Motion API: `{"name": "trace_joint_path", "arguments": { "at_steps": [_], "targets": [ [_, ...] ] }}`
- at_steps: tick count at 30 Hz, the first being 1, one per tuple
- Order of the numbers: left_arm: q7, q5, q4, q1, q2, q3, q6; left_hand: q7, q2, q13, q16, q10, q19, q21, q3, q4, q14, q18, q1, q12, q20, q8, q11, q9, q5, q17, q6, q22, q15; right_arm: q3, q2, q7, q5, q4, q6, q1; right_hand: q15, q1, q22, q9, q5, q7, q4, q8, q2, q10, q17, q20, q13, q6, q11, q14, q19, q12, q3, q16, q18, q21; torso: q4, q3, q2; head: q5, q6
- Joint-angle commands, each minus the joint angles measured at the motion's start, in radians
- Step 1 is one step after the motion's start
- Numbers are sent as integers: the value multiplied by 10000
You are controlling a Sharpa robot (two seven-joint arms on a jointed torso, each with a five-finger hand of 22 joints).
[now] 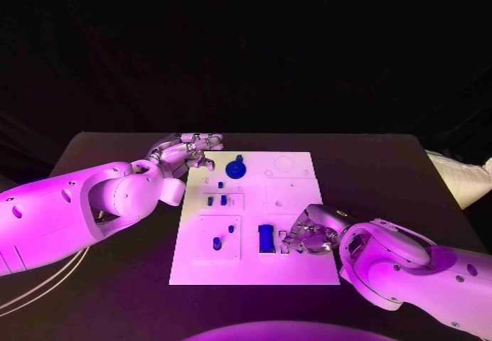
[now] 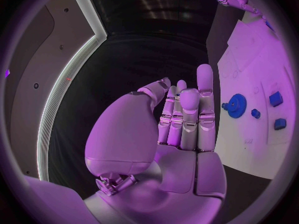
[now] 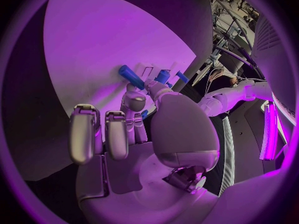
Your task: Assemble the parts on the task board
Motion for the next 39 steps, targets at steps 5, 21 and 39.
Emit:
{"name": "trace_joint_path", "arguments": {
  "at_steps": [5, 21, 39],
  "targets": [
    [-30, -15, 39, 5, 18, 6, 203, 14, 22, -14, 33, -91, 57, -61, -11, 27, -50, 106, -38, 59, 25, 61, 1, -11, 46, -15, -60, -17, -2, -8, 88, -87, -91, -66, 464, -14, -93, 8, -3, 5, 64, -6, 11, -40, 87, 58, 1695, 9, 20, 65, -2, 851, 79, 19, -85, 16, -157, 5, 8, 0, -1, 0, 2],
    [-64, -15, 37, 5, 20, 7, 208, 11, 10, -18, 27, -111, 58, -68, -8, 4, -61, 108, -11, 68, 25, 58, -3, -12, 50, -47, -75, -24, -5, -8, 100, -83, -201, -110, 267, -15, -140, 390, 54, 62, -41, -83, -58, 24, 478, 98, 1736, -24, 108, 199, -65, 861, 101, 120, -262, 46, -166, 37, -5, 10, 3, 5, 14],
    [-95, -16, 22, 5, 20, 6, 232, 11, 10, -18, 27, -111, 58, -68, -8, 4, -61, 108, -11, 68, 25, 58, -3, -12, 50, -47, -75, -24, -5, 7, -34, -13, 297, 77, -704, -12, -248, 958, 392, 192, -792, -249, -211, 194, 1201, 427, 2037, -117, 674, 437, -203, 925, 238, 1007, -160, 281, -237, 267, 2, 3, -2, 36, -16]
  ]
}}
